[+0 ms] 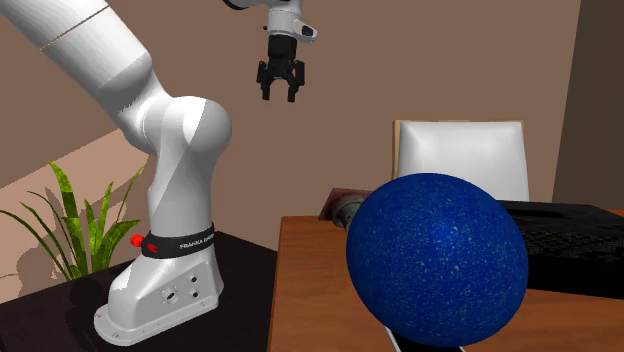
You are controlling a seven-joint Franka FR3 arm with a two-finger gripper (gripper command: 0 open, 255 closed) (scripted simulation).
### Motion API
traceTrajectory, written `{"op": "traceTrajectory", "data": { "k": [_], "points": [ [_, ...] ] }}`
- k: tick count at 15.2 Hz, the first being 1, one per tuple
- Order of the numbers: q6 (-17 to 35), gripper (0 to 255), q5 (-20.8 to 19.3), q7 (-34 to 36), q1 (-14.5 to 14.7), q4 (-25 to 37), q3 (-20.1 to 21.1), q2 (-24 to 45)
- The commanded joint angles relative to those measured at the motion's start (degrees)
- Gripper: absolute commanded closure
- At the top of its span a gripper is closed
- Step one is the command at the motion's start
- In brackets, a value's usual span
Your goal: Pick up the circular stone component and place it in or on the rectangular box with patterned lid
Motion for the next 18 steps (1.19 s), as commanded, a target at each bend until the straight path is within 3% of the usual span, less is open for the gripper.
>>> {"op": "traceTrajectory", "data": {
  "k": [1, 18],
  "points": [
    [0.0, 0, 0.0, 0.0, 0.0, 0.0, 0.0, 0.0],
    [26.3, 0, -8.5, 4.3, -13.3, -11.9, -8.8, 13.8]
  ]
}}
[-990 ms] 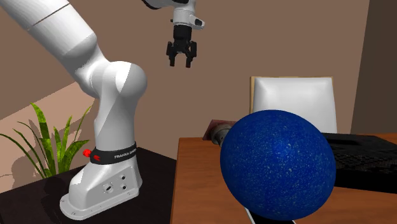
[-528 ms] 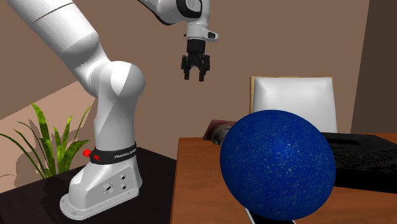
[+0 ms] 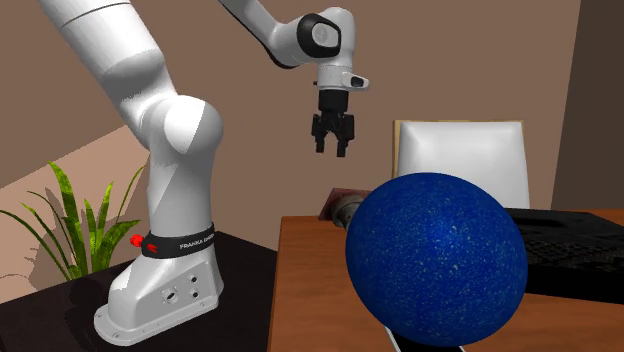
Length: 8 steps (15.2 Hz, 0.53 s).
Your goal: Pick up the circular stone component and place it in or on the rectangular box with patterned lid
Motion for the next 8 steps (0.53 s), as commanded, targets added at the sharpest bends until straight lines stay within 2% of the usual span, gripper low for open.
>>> {"op": "traceTrajectory", "data": {
  "k": [1, 8],
  "points": [
    [2.7, 0, -0.9, 0.5, -1.6, 0.0, -1.2, 2.4],
    [13.8, 0, -3.3, 2.3, -6.7, -0.9, -5.7, 11.9]
  ]
}}
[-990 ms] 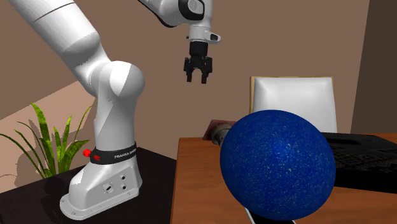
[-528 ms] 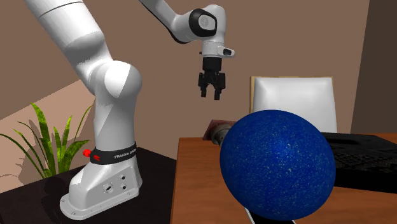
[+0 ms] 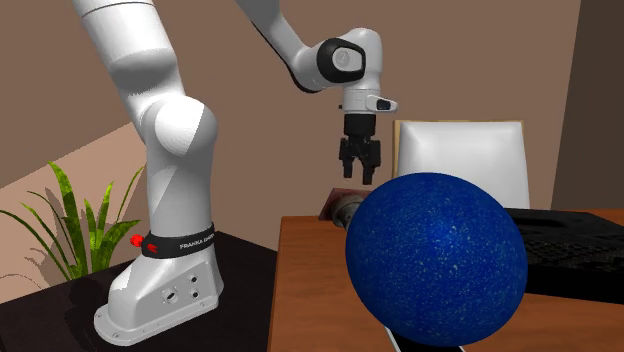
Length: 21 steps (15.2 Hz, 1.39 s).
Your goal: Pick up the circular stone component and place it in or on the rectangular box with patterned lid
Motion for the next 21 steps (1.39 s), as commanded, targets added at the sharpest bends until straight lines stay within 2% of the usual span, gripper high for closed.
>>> {"op": "traceTrajectory", "data": {
  "k": [1, 8, 16, 17, 21],
  "points": [
    [2.1, 0, -0.3, 0.3, -0.8, 0.0, -0.8, 1.9],
    [9.3, 0, 0.5, -0.4, -0.4, -2.5, -1.5, 6.7],
    [9.3, 0, 0.5, -0.4, -0.4, -2.5, -1.5, 6.7],
    [9.3, 255, 0.5, -0.4, -0.4, -2.5, -1.5, 6.7],
    [9.2, 255, 0.5, -0.4, -0.4, -2.5, -1.5, 6.7]
  ]
}}
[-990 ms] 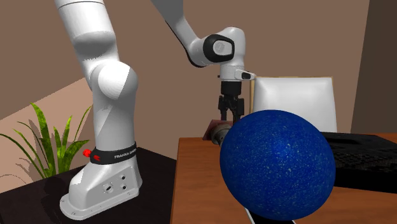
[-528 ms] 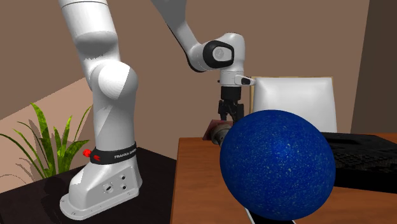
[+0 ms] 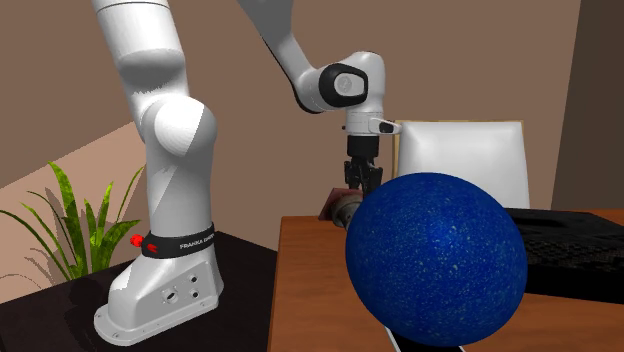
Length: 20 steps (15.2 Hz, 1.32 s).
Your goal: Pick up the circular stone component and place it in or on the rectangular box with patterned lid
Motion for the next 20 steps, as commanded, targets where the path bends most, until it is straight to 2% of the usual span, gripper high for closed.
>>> {"op": "traceTrajectory", "data": {
  "k": [1, 5, 20],
  "points": [
    [0.0, 255, 0.0, 0.0, 0.0, 0.0, 0.0, 0.0],
    [0.0, 255, 0.0, 0.0, 0.0, 0.0, 0.0, 0.1],
    [-13.9, 255, -1.1, 1.3, -0.5, 5.4, 1.4, -8.5]
  ]
}}
